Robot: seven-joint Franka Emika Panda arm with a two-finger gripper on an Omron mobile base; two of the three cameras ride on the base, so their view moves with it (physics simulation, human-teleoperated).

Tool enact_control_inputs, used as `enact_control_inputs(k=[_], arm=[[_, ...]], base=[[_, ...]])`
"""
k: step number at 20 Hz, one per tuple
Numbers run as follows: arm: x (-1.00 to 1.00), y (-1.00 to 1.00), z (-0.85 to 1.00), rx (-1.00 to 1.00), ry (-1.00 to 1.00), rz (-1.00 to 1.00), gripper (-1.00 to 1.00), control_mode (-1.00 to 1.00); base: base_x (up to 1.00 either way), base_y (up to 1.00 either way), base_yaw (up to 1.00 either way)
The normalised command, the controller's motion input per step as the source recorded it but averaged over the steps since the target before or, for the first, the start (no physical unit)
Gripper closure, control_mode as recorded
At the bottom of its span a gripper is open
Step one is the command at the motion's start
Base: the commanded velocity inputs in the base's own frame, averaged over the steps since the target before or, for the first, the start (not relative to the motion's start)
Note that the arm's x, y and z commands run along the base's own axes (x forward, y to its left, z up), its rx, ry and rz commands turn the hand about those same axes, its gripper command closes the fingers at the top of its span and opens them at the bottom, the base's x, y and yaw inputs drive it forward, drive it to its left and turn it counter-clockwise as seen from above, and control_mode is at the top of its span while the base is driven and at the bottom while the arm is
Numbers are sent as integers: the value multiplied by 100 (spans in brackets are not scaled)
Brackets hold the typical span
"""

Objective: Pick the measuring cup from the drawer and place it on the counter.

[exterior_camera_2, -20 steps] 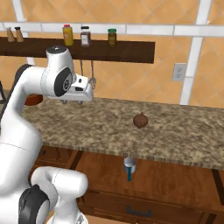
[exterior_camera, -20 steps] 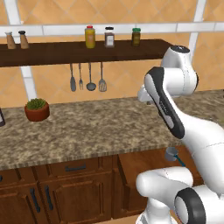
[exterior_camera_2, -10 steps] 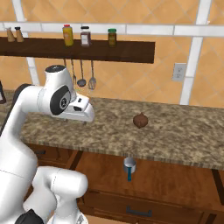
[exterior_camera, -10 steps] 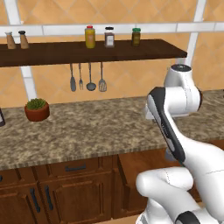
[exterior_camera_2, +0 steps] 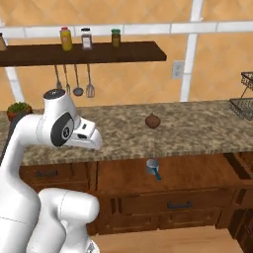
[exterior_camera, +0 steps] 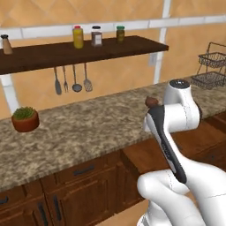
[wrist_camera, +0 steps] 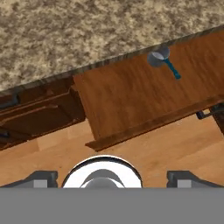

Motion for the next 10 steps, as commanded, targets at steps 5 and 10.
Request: enact_control_inputs(k=[5,10], arm=[[0,0,0,0,0,0,-100,100],[0,0,0,0,0,0,-100,100]], base=[[-1,52,-78],[0,45,-83]])
